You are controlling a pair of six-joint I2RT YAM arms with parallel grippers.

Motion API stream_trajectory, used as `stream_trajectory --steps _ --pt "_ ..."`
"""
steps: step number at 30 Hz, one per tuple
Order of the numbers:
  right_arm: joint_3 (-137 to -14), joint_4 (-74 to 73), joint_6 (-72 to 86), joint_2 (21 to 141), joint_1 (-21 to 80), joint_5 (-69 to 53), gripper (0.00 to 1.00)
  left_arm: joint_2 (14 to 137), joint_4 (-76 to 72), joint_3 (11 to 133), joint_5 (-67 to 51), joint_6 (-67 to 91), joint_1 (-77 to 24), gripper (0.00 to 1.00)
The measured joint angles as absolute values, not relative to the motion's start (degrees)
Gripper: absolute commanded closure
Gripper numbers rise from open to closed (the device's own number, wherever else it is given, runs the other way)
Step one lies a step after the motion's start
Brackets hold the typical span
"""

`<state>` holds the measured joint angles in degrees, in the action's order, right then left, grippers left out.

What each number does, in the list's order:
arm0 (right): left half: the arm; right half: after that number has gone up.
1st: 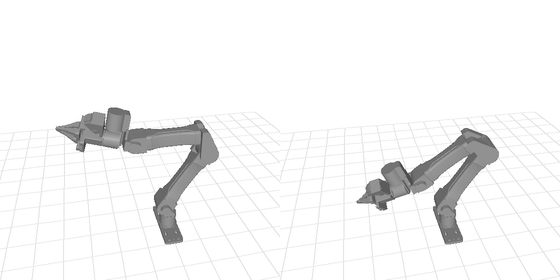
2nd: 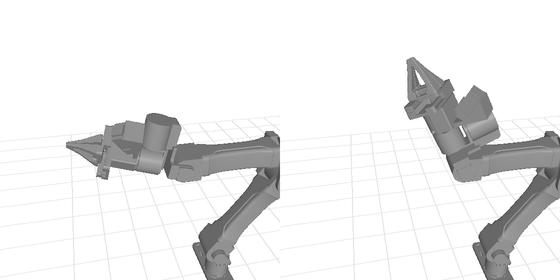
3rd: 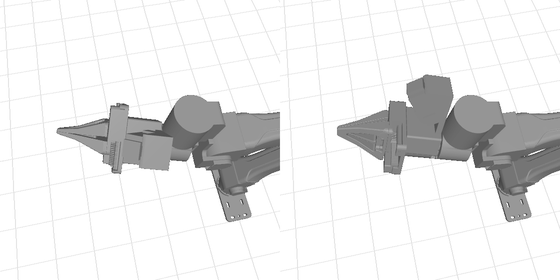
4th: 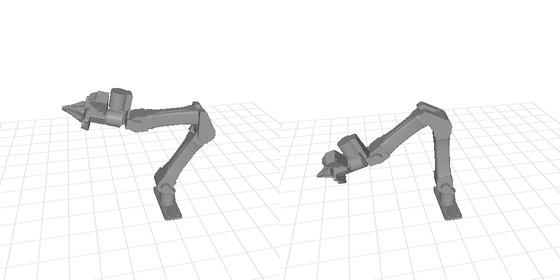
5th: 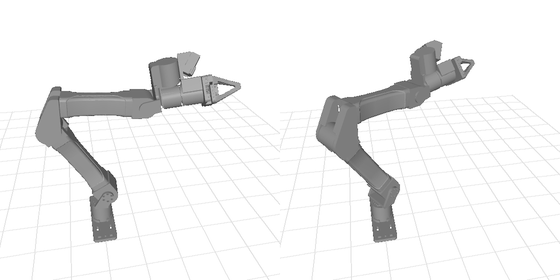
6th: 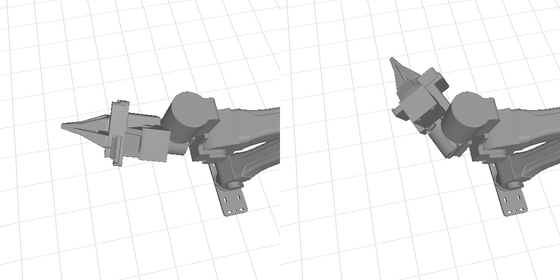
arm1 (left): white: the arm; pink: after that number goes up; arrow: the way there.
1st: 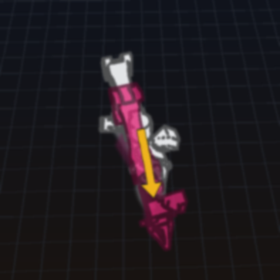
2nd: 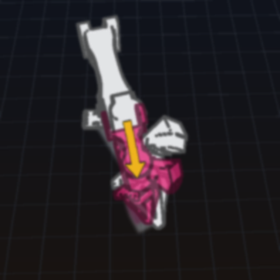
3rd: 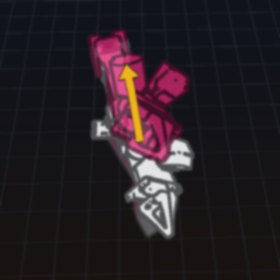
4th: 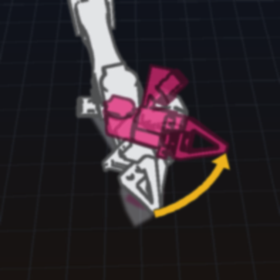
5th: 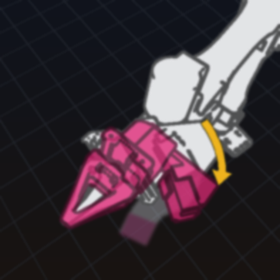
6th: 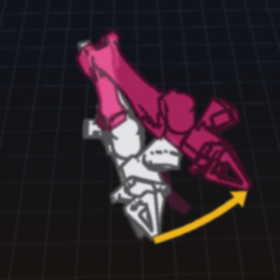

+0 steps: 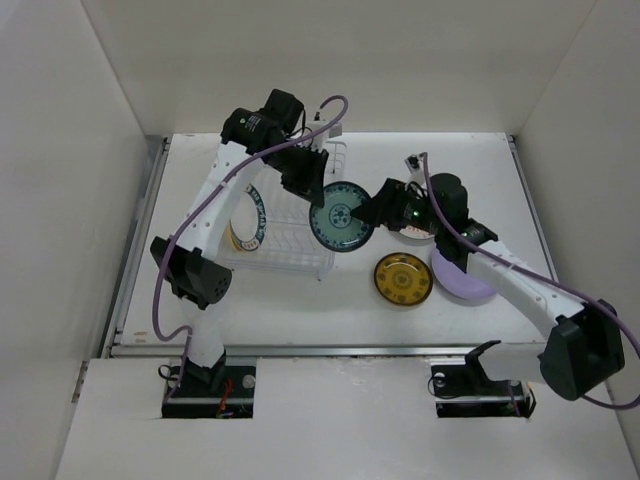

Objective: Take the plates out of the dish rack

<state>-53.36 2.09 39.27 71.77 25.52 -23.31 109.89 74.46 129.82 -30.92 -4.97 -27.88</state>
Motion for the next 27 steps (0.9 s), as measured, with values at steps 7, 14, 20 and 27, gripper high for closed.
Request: stream_trajectory --steps 7,14,20,27 --pt "-52.8 6.9 41.2 72.7 27.3 -28.1 1.00 109.6 75.0 129.0 -33.8 -8.4 -25.4 0.88" --pt "-50.0 -0.9 44.9 66.7 28.3 -16.1 1.00 108.4 74.4 128.6 -20.9 -5.5 -28.0 0.00" --pt "-47.2 -17.7 49.2 54.1 27.7 0.1 1.00 105.8 73.5 127.8 3.4 -3.2 -27.9 0.02" --pt "-35.5 -31.4 56.5 45.6 26.9 9.2 1.00 105.3 74.3 121.1 17.3 -3.6 -27.6 0.08"
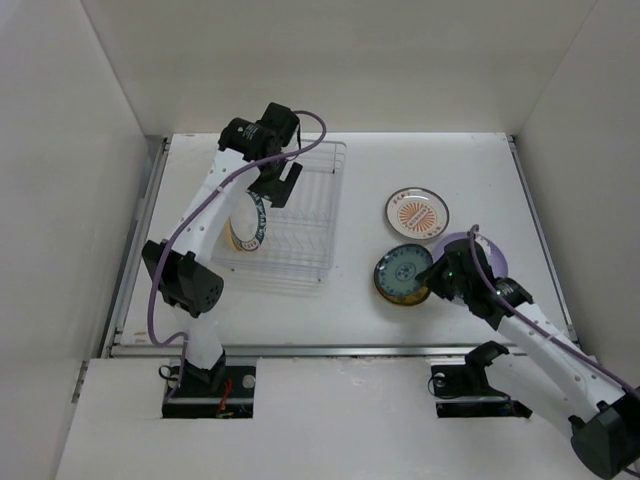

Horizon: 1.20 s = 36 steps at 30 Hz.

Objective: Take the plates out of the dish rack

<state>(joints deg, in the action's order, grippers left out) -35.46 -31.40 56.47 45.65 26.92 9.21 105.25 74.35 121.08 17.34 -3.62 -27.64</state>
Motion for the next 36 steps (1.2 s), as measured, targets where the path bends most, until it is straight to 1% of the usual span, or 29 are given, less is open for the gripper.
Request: stream_trajectory --steps 3,6,7,8,10,11,12,14,16,24,27,30,31,32,35,36 --pt "-30.9 -33.7 58.5 46.1 26.9 9.4 1.00 105.3 74.7 118.1 19.3 -3.8 -27.6 0.11" --pt "-29.8 -33.9 60.3 47.8 26.8 9.6 1.00 105.3 74.9 117.6 20.7 -3.8 -27.6 0.11" --pt "-29.8 -33.3 60.7 48.4 26.8 9.6 0.96 105.3 74.9 117.6 21.1 -3.8 -27.6 0.11" --pt "-29.8 -32.7 61.0 49.0 26.8 9.5 0.77 105.3 74.9 117.6 21.5 -3.8 -27.6 0.11" --pt "-29.8 -31.7 61.5 50.3 26.8 9.5 0.51 105.3 74.8 117.5 22.2 -3.8 -27.6 0.11" --pt "-29.8 -31.7 61.4 51.0 26.8 9.5 0.37 105.3 74.9 117.4 22.8 -3.8 -27.6 0.11" --pt "-29.8 -31.8 61.2 51.7 26.8 9.5 0.32 105.3 74.9 117.3 23.2 -3.8 -27.6 0.11" --pt "-29.8 -32.4 60.7 52.7 26.8 9.4 0.25 105.3 74.9 117.3 24.7 -3.9 -27.7 0.11" --pt "-30.0 -33.0 60.1 52.9 26.8 9.4 0.22 105.2 74.9 117.3 26.7 -4.1 -27.9 0.11" --pt "-32.9 -34.8 57.4 52.8 26.8 9.4 0.22 104.5 74.4 114.0 39.6 -5.5 -28.6 0.10" --pt "-33.2 -34.5 56.6 53.7 26.8 9.4 0.22 104.8 74.4 112.9 42.3 -5.7 -28.6 0.12" --pt "-33.6 -34.6 55.9 55.4 26.8 9.4 0.22 105.4 73.8 112.9 44.5 -5.7 -28.0 0.18" --pt "-33.8 -34.6 55.7 55.8 26.8 9.4 0.22 105.6 73.5 112.9 45.0 -5.7 -27.7 0.22" --pt "-34.2 -34.6 55.5 56.0 26.8 9.4 0.22 105.9 73.3 113.0 45.2 -5.7 -27.4 0.34" --pt "-35.5 -34.6 54.8 54.9 26.8 9.4 0.22 107.2 72.9 113.4 45.0 -5.6 -25.5 0.46" --pt "-36.0 -34.5 54.5 54.3 26.8 9.5 0.22 107.6 72.9 113.5 44.6 -5.6 -24.9 0.52"
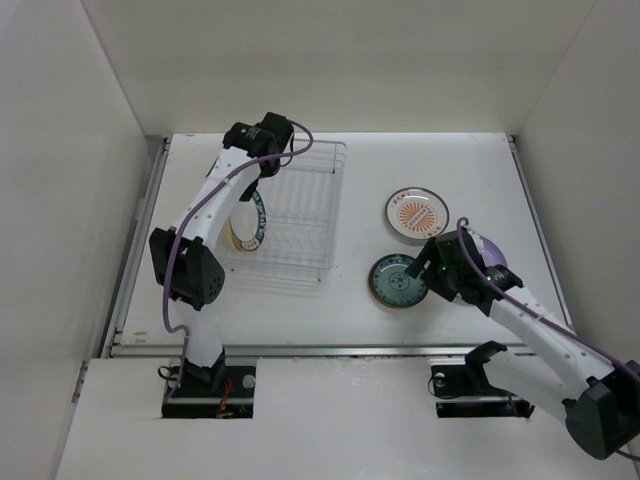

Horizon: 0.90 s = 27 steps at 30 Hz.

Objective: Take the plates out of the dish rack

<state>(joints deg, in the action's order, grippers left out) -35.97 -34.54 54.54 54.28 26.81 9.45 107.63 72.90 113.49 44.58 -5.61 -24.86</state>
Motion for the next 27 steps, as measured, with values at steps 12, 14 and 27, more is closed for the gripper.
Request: stream_trajectory --steps 12,14,27 --pt "-37.2 -34.5 53.7 51.0 26.8 9.9 0.22 111.3 75.4 117.8 34.9 -4.8 -22.3 0.57" --pt "-37.2 -34.5 53.5 51.0 26.8 9.9 0.22 111.3 75.5 119.1 36.6 -4.4 -22.4 0.50" --pt "-37.2 -34.3 52.2 52.9 26.8 9.8 0.22 107.8 71.5 119.9 39.7 -4.2 -25.1 0.32"
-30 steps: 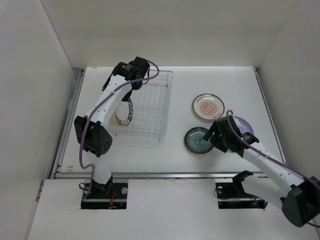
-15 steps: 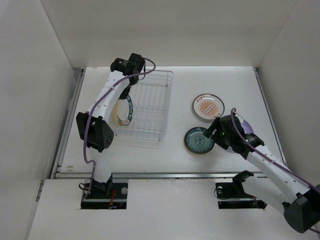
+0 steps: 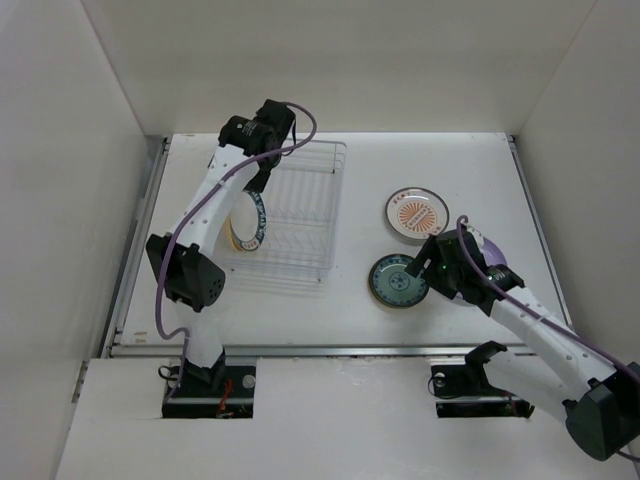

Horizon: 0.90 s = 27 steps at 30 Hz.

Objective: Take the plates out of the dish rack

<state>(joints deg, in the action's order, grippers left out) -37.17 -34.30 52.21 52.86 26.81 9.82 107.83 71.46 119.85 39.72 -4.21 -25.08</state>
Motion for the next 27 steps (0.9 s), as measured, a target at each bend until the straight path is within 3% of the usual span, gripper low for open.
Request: stream_trajectory --steps 5,10,14,15,18,27 --pt "-37.2 -34.1 51.8 53.3 26.8 9.5 0.22 108.9 71.9 119.4 36.9 -4.2 -25.0 0.36" --pt "-37.2 -34.0 51.2 53.3 26.8 9.4 0.22 112.4 71.8 119.0 37.3 -4.0 -23.4 0.51" --pt "-37.2 -34.0 51.1 53.3 26.8 9.4 0.22 115.4 71.9 118.4 38.0 -3.6 -21.1 0.71" --pt "-37.2 -34.0 51.0 53.3 26.8 9.4 0.22 115.9 72.0 118.1 38.1 -3.5 -20.7 0.82" --pt "-37.2 -34.0 50.9 53.3 26.8 9.4 0.22 116.3 72.1 117.5 37.3 -2.9 -20.0 1.00" --pt "-37.2 -33.9 50.9 53.3 26.8 9.4 0.22 114.9 73.8 118.8 39.2 -2.5 -20.2 1.00"
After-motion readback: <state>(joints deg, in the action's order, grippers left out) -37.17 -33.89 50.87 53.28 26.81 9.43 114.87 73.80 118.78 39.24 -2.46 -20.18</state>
